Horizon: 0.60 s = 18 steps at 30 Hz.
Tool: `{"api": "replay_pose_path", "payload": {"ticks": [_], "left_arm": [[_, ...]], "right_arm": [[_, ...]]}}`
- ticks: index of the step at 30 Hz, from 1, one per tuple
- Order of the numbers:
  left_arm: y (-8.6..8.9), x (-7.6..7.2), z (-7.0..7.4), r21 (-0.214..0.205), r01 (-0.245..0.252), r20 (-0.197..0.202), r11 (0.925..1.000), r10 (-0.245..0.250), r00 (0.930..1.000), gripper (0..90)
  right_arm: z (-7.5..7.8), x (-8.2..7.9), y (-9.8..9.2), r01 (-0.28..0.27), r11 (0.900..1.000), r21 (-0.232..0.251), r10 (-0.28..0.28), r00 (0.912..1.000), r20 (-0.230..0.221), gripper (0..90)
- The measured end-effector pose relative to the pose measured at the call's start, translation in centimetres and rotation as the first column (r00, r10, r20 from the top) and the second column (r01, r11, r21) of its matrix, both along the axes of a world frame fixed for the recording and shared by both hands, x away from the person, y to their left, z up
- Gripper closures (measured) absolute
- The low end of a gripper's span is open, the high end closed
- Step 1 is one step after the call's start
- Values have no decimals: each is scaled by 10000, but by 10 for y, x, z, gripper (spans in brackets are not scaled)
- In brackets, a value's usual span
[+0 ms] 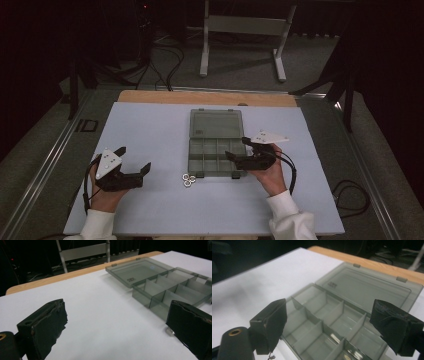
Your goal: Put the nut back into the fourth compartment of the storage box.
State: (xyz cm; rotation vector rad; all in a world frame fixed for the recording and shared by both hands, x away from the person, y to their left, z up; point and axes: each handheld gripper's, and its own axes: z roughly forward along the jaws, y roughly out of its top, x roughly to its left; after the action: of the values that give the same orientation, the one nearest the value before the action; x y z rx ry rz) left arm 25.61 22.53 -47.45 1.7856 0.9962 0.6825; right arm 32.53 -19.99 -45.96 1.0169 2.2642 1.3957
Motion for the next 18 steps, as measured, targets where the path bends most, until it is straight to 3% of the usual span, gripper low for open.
{"api": "replay_pose_path", "payload": {"ticks": [5, 9, 18], "left_arm": [[12, -4, -4, -10, -127, -136, 9999, 127, 9998, 28], [24, -5, -8, 108, -647, -223, 9978, 650, 9976, 32], [37, -9, -10, 185, -963, -274, 9952, 968, 9949, 32]], "right_arm": [[-2, 0, 3, -154, 9998, -159, 151, 9997, -197, 145], [-2, -1, 6, -332, 9990, -311, 322, 9990, -324, 145], [-3, -4, 15, -822, 9957, -423, 805, 9959, -410, 151]]}}
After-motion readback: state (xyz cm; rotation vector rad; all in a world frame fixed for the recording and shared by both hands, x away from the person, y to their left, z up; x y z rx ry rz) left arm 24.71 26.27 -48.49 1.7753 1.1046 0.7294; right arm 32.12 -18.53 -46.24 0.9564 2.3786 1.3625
